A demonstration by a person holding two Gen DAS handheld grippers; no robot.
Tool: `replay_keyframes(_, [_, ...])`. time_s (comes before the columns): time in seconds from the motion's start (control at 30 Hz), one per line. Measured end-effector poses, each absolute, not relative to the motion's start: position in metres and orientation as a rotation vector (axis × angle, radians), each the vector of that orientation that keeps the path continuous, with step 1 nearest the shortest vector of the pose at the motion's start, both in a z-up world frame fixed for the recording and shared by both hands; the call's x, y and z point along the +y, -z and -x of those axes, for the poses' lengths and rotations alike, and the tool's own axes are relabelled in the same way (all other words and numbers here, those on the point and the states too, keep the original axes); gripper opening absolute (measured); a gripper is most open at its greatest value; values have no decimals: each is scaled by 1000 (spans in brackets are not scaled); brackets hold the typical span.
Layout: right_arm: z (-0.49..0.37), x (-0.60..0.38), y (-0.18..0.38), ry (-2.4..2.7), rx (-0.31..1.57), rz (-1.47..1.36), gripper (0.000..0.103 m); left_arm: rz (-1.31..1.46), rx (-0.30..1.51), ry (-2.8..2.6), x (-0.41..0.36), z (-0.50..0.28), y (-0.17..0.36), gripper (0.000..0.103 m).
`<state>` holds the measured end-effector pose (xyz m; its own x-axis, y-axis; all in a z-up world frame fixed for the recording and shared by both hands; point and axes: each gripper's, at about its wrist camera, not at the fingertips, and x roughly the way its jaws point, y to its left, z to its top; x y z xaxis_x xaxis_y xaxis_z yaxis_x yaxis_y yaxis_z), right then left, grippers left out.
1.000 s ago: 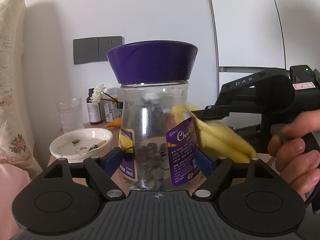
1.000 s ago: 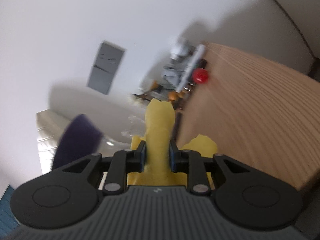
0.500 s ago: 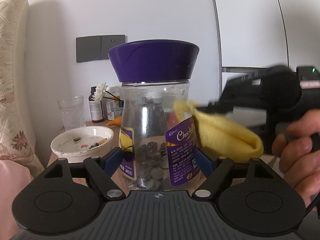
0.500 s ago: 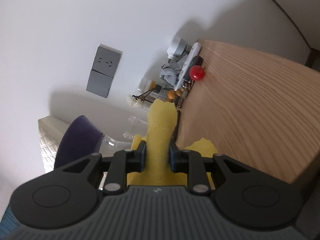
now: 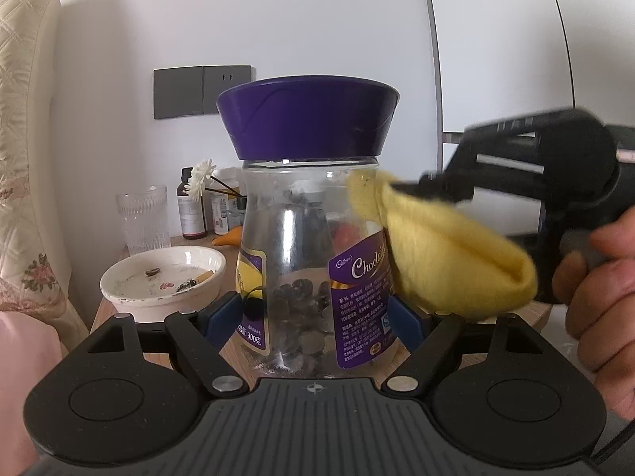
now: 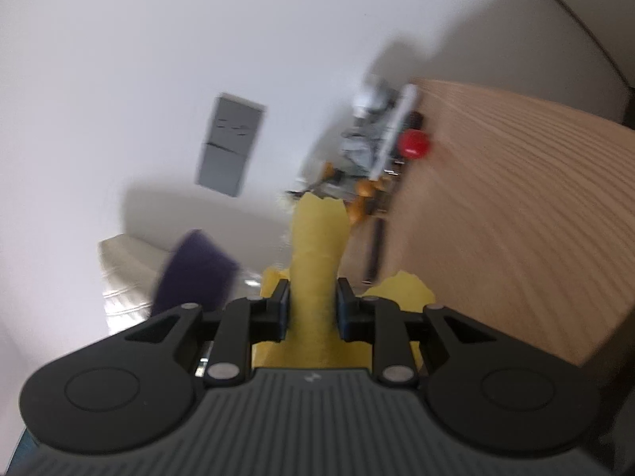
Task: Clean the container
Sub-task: 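Wipe the jar's side near the label with the cloth in the right gripper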
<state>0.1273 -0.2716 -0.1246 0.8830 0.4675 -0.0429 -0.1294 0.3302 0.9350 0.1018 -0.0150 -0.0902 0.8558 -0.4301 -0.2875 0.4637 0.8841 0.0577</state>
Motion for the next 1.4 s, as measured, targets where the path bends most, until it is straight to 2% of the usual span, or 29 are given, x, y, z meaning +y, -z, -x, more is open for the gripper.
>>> replay_keyframes(0.23, [-127,-273,137,-363,357,-1188,25,-123,275,432,-32,-101,91,83])
replay_keyframes(0.87, [-123,-267,121,-405,304,-1185,25,-126,275,444,-29,-101,91,84])
replay_keyframes(1.07, [-121,-271,142,-363,338,-1204,26,-134,273,462,-21,-103,91,84])
replay_keyframes(1.27, [-121,-268,123,-410,308,-1176,26,-133,273,469,-20,-105,91,84])
replay_keyframes(1.4, [-122,-272,134,-396,317,-1202,26,-148,270,467,-24,-105,92,84])
